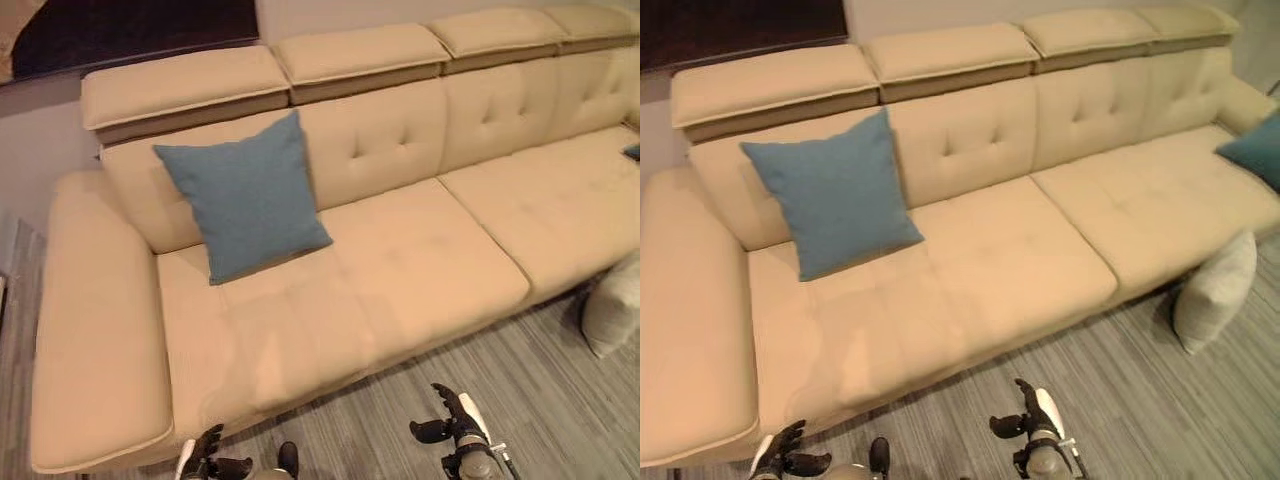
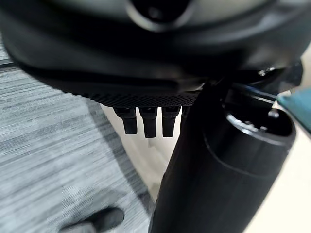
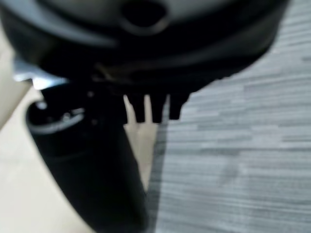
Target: Pick up all the scattered cushions and arrange them neatly on the sofa.
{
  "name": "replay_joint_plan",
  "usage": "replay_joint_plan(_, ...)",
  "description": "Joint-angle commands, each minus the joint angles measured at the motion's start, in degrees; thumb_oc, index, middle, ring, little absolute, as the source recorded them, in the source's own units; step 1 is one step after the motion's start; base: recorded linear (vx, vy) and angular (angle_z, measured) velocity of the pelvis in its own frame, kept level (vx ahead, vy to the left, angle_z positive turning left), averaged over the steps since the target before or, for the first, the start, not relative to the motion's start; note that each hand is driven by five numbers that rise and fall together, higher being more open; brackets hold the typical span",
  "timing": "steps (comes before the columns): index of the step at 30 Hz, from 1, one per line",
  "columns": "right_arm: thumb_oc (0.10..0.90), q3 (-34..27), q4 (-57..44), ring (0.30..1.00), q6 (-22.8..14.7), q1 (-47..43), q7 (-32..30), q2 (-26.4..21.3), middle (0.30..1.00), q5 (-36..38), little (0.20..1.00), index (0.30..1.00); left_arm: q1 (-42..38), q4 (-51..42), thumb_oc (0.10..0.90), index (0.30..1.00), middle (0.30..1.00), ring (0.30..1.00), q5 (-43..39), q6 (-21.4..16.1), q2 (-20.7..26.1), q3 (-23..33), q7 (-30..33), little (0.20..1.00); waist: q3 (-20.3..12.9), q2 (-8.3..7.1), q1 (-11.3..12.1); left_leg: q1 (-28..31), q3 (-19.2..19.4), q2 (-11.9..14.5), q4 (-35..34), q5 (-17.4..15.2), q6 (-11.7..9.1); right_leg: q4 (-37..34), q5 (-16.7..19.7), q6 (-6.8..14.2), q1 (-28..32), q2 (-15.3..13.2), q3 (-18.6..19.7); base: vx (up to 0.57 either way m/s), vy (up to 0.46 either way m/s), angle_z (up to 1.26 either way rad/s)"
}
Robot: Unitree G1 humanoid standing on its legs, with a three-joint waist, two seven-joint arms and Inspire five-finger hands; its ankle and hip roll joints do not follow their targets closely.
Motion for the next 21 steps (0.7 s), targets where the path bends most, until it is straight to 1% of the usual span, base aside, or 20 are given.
replay_joint_plan(1, 0.8, -0.1, -4.3, 0.9, -2.0, -0.7, -2.1, -3.4, 0.9, 0.4, 0.9, 0.9, -4.3, -2.1, 0.8, 0.9, 0.9, 0.9, 0.5, -2.4, 0.4, -0.4, 0.0, 0.9, 0.5, -0.94, -1.3, -1.4, -4.7, -3.0, 4.0, -6.6, -0.7, -1.9, 2.0, 1.9, -1.4, 0.9, 1.7, -0.03, -0.08, 0.01)
replay_joint_plan(2, 0.8, -0.3, -4.6, 0.9, -2.1, -0.5, -2.2, -3.5, 0.9, 0.7, 0.9, 0.9, -4.6, -2.0, 0.8, 0.9, 0.9, 0.9, 0.7, -2.4, 0.4, -0.7, 0.0, 0.9, 0.6, -0.84, -1.8, -1.3, -4.6, -2.8, 4.2, -6.6, -0.8, -2.5, 2.2, 1.7, -1.1, 1.1, 2.0, -0.07, -0.108, -0.02)
replay_joint_plan(3, 0.8, -0.4, -5.0, 0.9, -2.2, -0.3, -2.4, -3.7, 0.9, 0.9, 0.9, 0.9, -5.3, -2.1, 0.8, 0.9, 0.9, 0.9, 0.9, -2.3, 0.0, -1.6, -0.1, 0.9, 1.3, -0.56, -2.4, -1.1, -5.2, -2.4, 4.9, -6.7, -1.4, -3.7, 2.7, 1.4, -0.5, 1.5, 2.8, -0.09, -0.061, -0.11)
replay_joint_plan(5, 0.8, -0.4, -5.0, 0.9, -2.3, -0.4, -2.8, -4.0, 0.9, 1.5, 0.9, 0.9, -6.1, -3.0, 0.8, 0.9, 0.9, 0.9, 0.2, -2.5, -0.4, -2.4, 0.0, 0.9, 2.3, -0.59, -1.9, -2.3, -9.4, -3.0, 6.5, -6.6, -2.2, -4.0, 3.1, 1.2, -0.9, 1.7, 4.2, -0.1, -0.029, -0.28)
replay_joint_plan(6, 0.8, -0.4, -5.0, 0.9, -2.3, -0.4, -2.8, -4.0, 0.9, 1.5, 0.9, 0.9, -6.1, -3.0, 0.8, 0.9, 0.9, 0.9, 0.2, -2.5, -0.4, -2.4, 0.0, 0.9, 2.3, -0.58, -1.9, -2.3, -9.5, -3.0, 6.6, -6.6, -2.2, -4.0, 3.0, 1.2, -0.9, 1.7, 4.1, -0.09, -0.008, -0.56)
replay_joint_plan(7, 0.8, -0.2, -4.9, 0.9, -2.1, -0.9, -2.9, -3.9, 0.9, 2.0, 0.9, 0.9, -6.5, -3.7, 0.8, 0.9, 0.9, 0.9, -0.5, -2.6, -0.3, -2.6, 0.3, 0.9, 2.8, -0.71, -1.4, -3.3, -13.5, -3.8, 7.1, -6.6, -2.8, -3.6, 3.4, 1.0, -1.5, 1.9, 5.2, -0.09, 0.005, -0.79)
replay_joint_plan(8, 0.8, 0.1, -3.9, 0.9, -2.0, -1.4, -2.9, -3.9, 0.9, 2.8, 0.9, 0.9, -7.0, -4.3, 0.8, 0.9, 0.9, 0.9, -0.7, -2.7, -0.4, -3.2, 0.4, 0.9, 3.1, -0.91, -0.7, -4.6, -20.8, -5.5, 8.1, -6.9, -3.4, -3.1, 3.9, 0.8, -2.5, 2.0, 7.4, -0.11, 0.021, -0.89)
replay_joint_plan(9, 0.8, 0.5, -3.1, 0.9, -1.7, -2.0, -2.8, -3.8, 0.9, 3.1, 0.9, 0.9, -7.3, -4.2, 0.8, 0.9, 0.9, 0.9, -0.6, -2.6, -0.4, -3.3, 0.5, 0.9, 3.2, -0.94, -0.5, -5.0, -24.5, -6.3, 8.8, -7.3, -3.5, -2.9, 4.2, 0.8, -3.2, 2.2, 9.2, -0.08, 0.053, -0.86)
replay_joint_plan(10, 0.8, 0.9, -2.5, 0.9, -1.6, -2.5, -2.7, -3.8, 0.9, 3.3, 0.9, 0.9, -7.7, -4.1, 0.8, 0.9, 0.9, 0.9, -0.5, -2.6, -0.5, -3.6, 0.5, 0.9, 3.4, -0.87, -0.2, -5.1, -27.3, -7.0, 9.7, -7.9, -3.5, -2.7, 4.4, 0.9, -3.8, 2.4, 11.0, -0.14, 0.248, -1.74)
replay_joint_plan(11, 0.8, 2.2, -1.9, 0.9, -0.7, -4.2, -2.1, -3.8, 0.9, 3.3, 0.9, 0.9, -8.6, -3.9, 0.8, 0.9, 0.9, 0.9, 0.1, -2.5, -0.8, -4.4, 0.6, 0.9, 3.7, 0.21, -0.1, -3.7, -32.0, -7.3, 10.5, -9.3, -3.4, -1.1, 4.8, 1.5, -6.4, 2.5, 16.2, -0.16, 0.311, -1.84)
replay_joint_plan(12, 0.8, 2.3, -1.4, 0.9, -0.7, -4.3, -2.0, -3.9, 0.9, 3.3, 0.9, 0.9, -8.8, -3.6, 0.8, 0.9, 0.9, 0.9, 0.3, -2.6, -1.0, -4.8, 0.4, 0.9, 3.8, 0.87, -0.5, -3.2, -32.5, -7.4, 9.5, -9.5, -3.0, -0.7, 5.2, 2.0, -7.4, 2.5, 17.5, -0.18, 0.355, -2.27)
replay_joint_plan(14, 0.8, 2.7, -0.5, 0.9, -0.5, -4.9, -1.5, -3.8, 0.9, 3.0, 0.9, 0.9, -9.5, -2.7, 0.8, 0.9, 0.9, 0.9, 0.9, -2.7, -1.1, -5.2, 0.1, 0.9, 4.0, 1.45, -1.2, -1.7, -31.2, -6.8, 7.3, -9.3, -2.6, 0.1, 6.7, 2.9, -9.7, 2.0, 19.1, -0.18, 0.261, -1.57)
replay_joint_plan(15, 0.8, 3.8, 0.0, 0.9, 0.4, -6.2, -1.1, -3.8, 0.9, 1.7, 0.9, 0.9, -10.0, -2.5, 0.8, 0.9, 0.9, 0.9, 1.5, -2.8, -0.8, -5.9, 0.0, 0.9, 4.7, 1.4, -1.7, -1.3, -30.0, -7.3, 6.3, -9.6, -1.5, 0.5, 8.8, 4.5, -12.6, 1.3, 20.5, -0.29, 0.285, -1.04)
replay_joint_plan(17, 0.8, 4.3, 0.4, 0.9, 0.6, -7.6, -0.6, -3.6, 0.9, 1.2, 0.9, 0.9, -10.4, -2.4, 0.8, 0.9, 0.9, 0.9, 2.3, -2.9, -0.2, -5.9, -0.3, 0.9, 5.4, 1.11, -1.4, -1.9, -26.7, -7.3, 5.9, -9.6, -0.9, 0.4, 11.0, 6.4, -15.4, 0.3, 21.0, -0.24, 0.18, -0.94)
replay_joint_plan(18, 0.8, 4.3, 0.4, 0.9, 0.6, -7.6, -0.6, -3.6, 0.9, 1.2, 0.9, 0.9, -10.4, -2.4, 0.8, 0.9, 0.9, 0.9, 2.3, -2.9, -0.2, -5.9, -0.3, 0.9, 5.4, 1.07, -1.2, -1.9, -26.5, -7.3, 6.0, -9.6, -0.9, 0.5, 11.1, 6.4, -15.5, 0.3, 21.2, -0.16, 0.088, -1.43)
replay_joint_plan(19, 0.8, 4.6, 0.8, 0.9, 0.7, -8.2, -0.4, -3.4, 0.9, 0.9, 0.9, 0.9, -10.5, -2.3, 0.8, 0.9, 0.9, 0.9, 2.5, -2.8, 0.4, -5.8, -0.6, 0.9, 5.9, 0.87, -1.0, -2.5, -24.4, -7.1, 6.1, -9.5, -0.7, 1.0, 11.4, 6.7, -16.7, 0.0, 19.6, -0.17, 0.07, -1.39)
replay_joint_plan(20, 0.8, 4.5, 0.9, 0.9, 0.9, -8.4, -0.6, -3.5, 0.9, 0.3, 0.9, 0.9, -10.7, -2.3, 0.8, 0.9, 0.9, 0.9, 2.1, -2.6, 1.1, -5.5, -0.8, 0.9, 6.4, 0.91, 0.3, -2.9, -21.9, -6.4, 6.3, -9.4, -0.6, 2.2, 11.0, 6.2, -17.5, -0.8, 15.8, -0.22, 0.085, -1.0)
replay_joint_plan(21, 0.8, 4.6, 1.0, 0.9, 0.8, -8.2, -0.6, -3.7, 0.9, -0.3, 0.9, 0.9, -10.5, -2.2, 0.8, 0.9, 0.9, 0.9, 1.7, -2.6, 1.5, -5.2, -0.9, 0.9, 6.7, 1.08, 1.0, -3.5, -20.5, -6.0, 6.8, -9.3, -0.6, 3.0, 9.8, 5.4, -17.0, -2.2, 10.5, -0.2, 0.086, -0.95)
